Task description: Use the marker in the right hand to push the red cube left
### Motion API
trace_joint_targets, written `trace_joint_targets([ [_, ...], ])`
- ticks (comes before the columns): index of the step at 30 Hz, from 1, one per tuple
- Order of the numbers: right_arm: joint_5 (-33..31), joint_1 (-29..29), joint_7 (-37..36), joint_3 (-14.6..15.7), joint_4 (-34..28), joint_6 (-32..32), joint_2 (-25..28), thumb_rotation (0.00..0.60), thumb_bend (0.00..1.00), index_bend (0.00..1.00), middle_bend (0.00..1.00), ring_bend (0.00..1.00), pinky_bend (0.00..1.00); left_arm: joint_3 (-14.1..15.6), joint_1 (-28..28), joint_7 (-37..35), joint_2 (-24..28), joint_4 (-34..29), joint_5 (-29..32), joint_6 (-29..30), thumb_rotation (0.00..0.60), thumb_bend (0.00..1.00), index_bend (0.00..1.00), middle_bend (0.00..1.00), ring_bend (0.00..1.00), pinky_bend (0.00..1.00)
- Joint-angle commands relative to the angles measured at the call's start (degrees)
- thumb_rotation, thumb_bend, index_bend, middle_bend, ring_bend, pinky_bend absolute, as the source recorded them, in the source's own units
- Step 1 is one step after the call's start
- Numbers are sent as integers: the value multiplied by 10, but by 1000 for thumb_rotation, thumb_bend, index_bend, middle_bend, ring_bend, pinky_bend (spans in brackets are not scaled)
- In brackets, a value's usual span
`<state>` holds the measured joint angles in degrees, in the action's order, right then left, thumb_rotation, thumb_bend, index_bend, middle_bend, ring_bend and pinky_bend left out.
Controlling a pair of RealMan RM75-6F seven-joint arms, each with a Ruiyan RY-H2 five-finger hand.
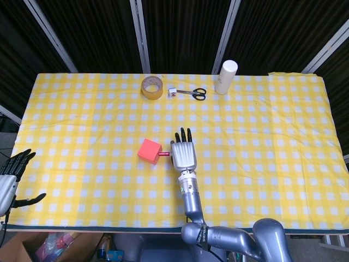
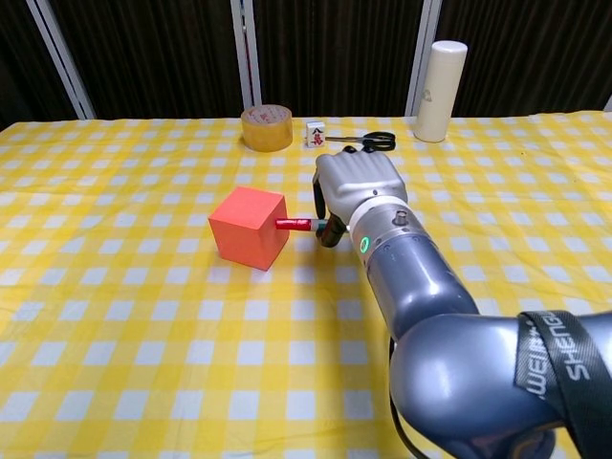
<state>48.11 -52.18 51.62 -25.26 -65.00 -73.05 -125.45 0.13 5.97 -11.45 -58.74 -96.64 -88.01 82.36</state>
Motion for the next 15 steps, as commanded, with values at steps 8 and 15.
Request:
trace_joint_targets([
  [8,-7,24,21,2,-31,-33,10,600,475,632,230,49,22,2,-5,-5,3,-1,-4,8,600,0,0,0,0,0],
  [15,-6,30,37,1,-51,-60,8,600,475,632,230,49,22,3,-5,-5,3,-2,-5,7,600,0,0,0,0,0],
])
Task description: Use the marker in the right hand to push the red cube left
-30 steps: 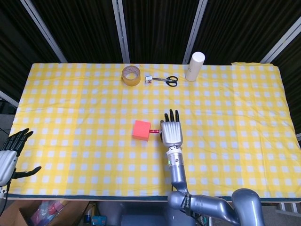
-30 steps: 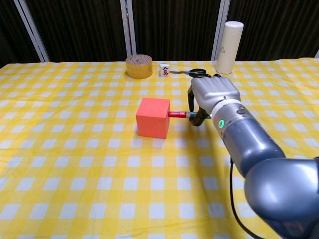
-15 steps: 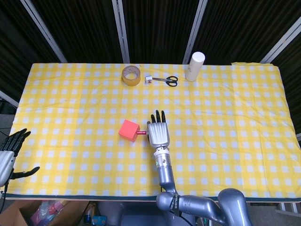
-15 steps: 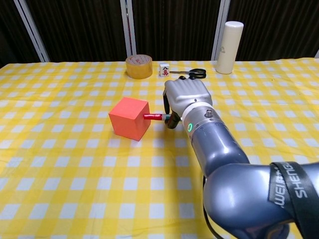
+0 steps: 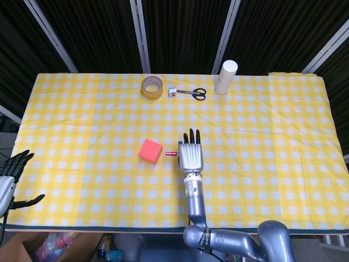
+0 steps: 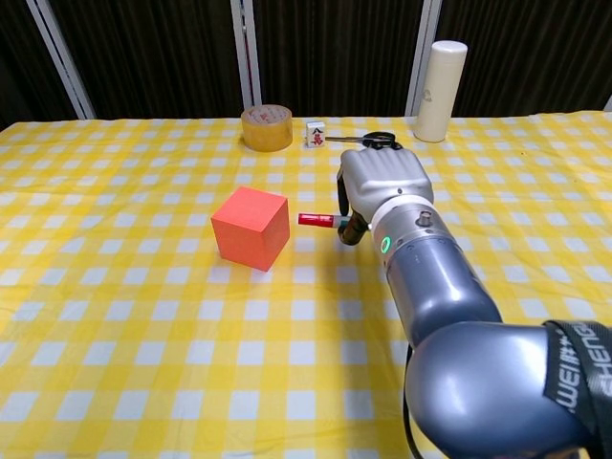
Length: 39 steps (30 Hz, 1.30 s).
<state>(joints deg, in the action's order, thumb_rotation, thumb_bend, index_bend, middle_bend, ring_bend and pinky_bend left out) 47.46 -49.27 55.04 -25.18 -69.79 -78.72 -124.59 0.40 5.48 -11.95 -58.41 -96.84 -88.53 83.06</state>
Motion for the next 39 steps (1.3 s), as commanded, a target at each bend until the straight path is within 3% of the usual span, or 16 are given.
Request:
trace_joint_targets([
  [1,0,2,6,0,-5,-6,-2,600,475,632,230,49,22,0,0,0,0,-1,0,0,600,0,0,0,0,0],
  [8,-7,-1,16,-7,-7,-9,-13,600,475,632,230,49,22,1,1,-3,1,-3,-3,-1,600,0,0,0,0,0],
  [18,-19,-51,-10,-37,71,31,-54,600,475,631,230,49,22,7,1,-5,7,-12,-6,-8,600,0,0,0,0,0],
  [39,-194,-263,-115,27,124,42,-54,600,475,640,230,49,39,11,-11,-34,19,-8,-4,3,600,0,0,0,0,0],
])
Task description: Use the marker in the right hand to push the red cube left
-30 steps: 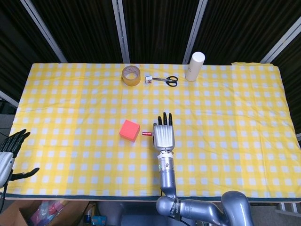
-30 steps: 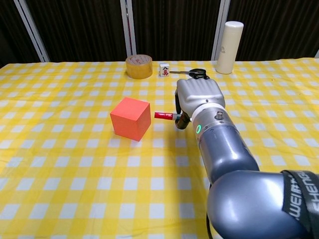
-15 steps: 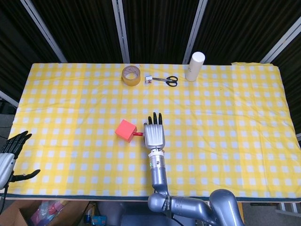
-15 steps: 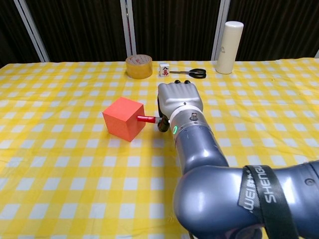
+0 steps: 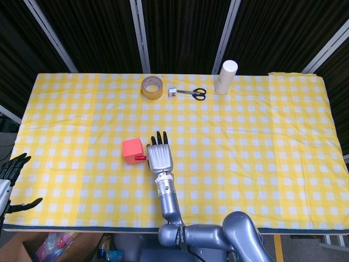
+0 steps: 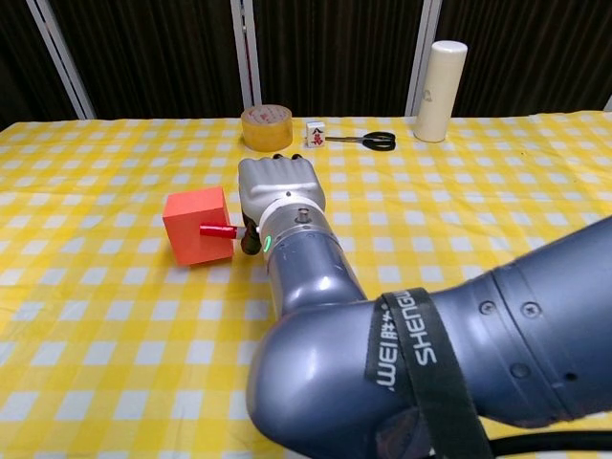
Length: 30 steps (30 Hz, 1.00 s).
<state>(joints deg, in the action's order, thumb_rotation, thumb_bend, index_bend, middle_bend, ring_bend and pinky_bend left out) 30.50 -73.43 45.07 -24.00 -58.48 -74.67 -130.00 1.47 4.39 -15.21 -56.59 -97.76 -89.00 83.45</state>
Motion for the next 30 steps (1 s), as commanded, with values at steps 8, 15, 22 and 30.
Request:
trace_joint_targets([
  [8,-82,-69,-46,53,9,0,0,600,475,642,230,49,39,0,-2,-11,3,7,3,0,600,0,0,0,0,0],
  [15,-98,-88,-51,79,0,-36,0,600,475,642,230,49,39,-1,-4,-12,2,9,1,3,600,0,0,0,0,0],
  [22,-99,-60,-44,87,-3,-69,0,600,476,643,230,49,39,-1,-4,-5,-1,10,2,2,600,0,0,0,0,0],
  [30,-44,-1,-36,99,-7,-99,1,600,475,643,230,49,39,-5,-4,5,-5,12,4,4,600,0,0,0,0,0],
])
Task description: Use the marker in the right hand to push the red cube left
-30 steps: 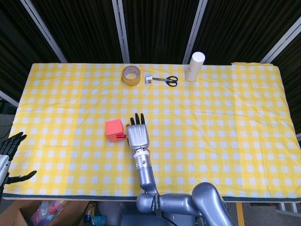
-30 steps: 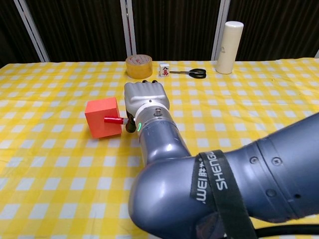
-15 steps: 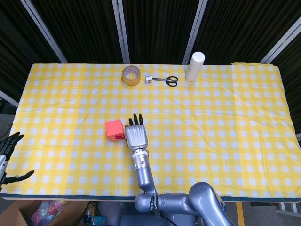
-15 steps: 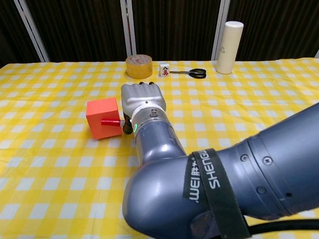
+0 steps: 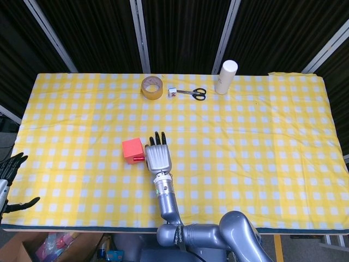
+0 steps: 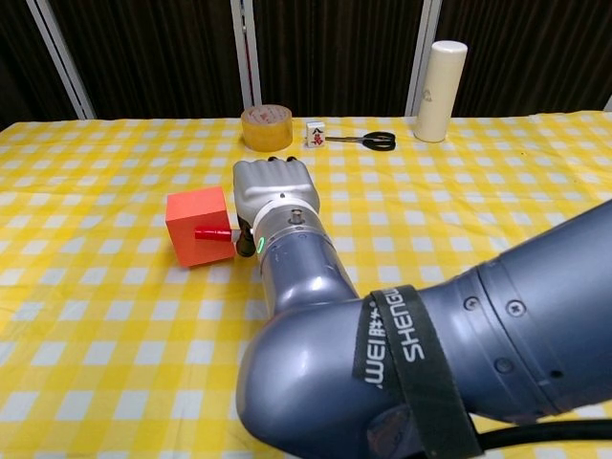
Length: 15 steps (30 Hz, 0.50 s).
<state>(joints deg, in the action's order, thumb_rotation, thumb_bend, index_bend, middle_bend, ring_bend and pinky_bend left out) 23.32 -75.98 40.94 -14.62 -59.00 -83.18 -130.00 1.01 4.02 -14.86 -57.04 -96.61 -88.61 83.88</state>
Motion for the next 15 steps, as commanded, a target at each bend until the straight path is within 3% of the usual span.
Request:
trace_joint_targets([
  [1,36,34,6,5,-5,-17,3,600,476,643,230,49,39,0,0,2,-1,1,0,0,600,0,0,0,0,0],
  [15,115,160,19,18,-125,-53,102,600,476,642,230,49,39,0,1,23,-7,-2,-4,-1,600,0,0,0,0,0],
])
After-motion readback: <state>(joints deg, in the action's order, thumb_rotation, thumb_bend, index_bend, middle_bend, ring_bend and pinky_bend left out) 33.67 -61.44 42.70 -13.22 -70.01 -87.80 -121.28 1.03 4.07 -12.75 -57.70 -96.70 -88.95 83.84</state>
